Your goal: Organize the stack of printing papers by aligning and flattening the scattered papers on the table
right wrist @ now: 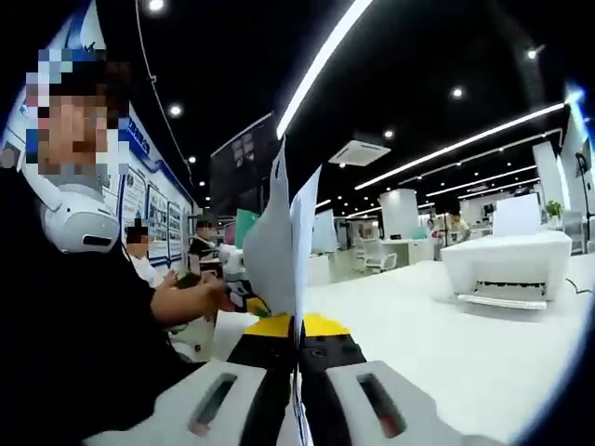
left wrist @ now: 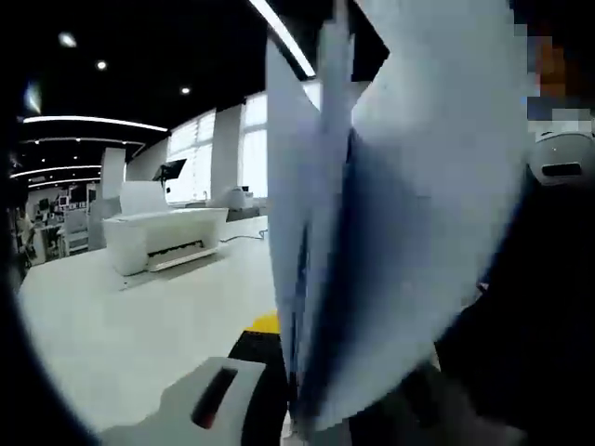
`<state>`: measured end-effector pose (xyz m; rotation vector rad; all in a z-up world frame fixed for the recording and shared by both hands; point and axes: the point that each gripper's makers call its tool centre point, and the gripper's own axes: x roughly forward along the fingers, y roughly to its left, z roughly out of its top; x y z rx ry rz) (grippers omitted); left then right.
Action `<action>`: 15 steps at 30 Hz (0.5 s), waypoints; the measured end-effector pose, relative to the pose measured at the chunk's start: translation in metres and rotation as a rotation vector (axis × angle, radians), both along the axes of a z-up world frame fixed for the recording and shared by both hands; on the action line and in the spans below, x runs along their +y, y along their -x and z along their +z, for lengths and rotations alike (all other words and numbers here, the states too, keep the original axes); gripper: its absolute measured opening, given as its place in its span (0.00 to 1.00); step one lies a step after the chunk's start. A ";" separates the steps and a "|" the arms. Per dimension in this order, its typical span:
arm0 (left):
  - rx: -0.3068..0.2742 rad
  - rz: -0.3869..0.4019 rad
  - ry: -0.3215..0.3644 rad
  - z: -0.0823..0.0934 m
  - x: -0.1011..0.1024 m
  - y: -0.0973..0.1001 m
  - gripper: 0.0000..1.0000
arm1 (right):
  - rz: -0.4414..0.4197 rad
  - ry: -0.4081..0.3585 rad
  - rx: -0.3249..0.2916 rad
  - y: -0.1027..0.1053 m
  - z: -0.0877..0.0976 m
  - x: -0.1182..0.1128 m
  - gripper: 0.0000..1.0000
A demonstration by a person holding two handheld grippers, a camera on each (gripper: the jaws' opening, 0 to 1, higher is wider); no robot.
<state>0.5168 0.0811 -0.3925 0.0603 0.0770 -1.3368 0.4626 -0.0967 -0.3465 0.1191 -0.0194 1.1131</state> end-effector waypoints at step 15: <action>0.006 0.002 -0.025 0.021 -0.003 -0.004 0.07 | -0.014 0.018 -0.047 -0.008 0.008 0.001 0.00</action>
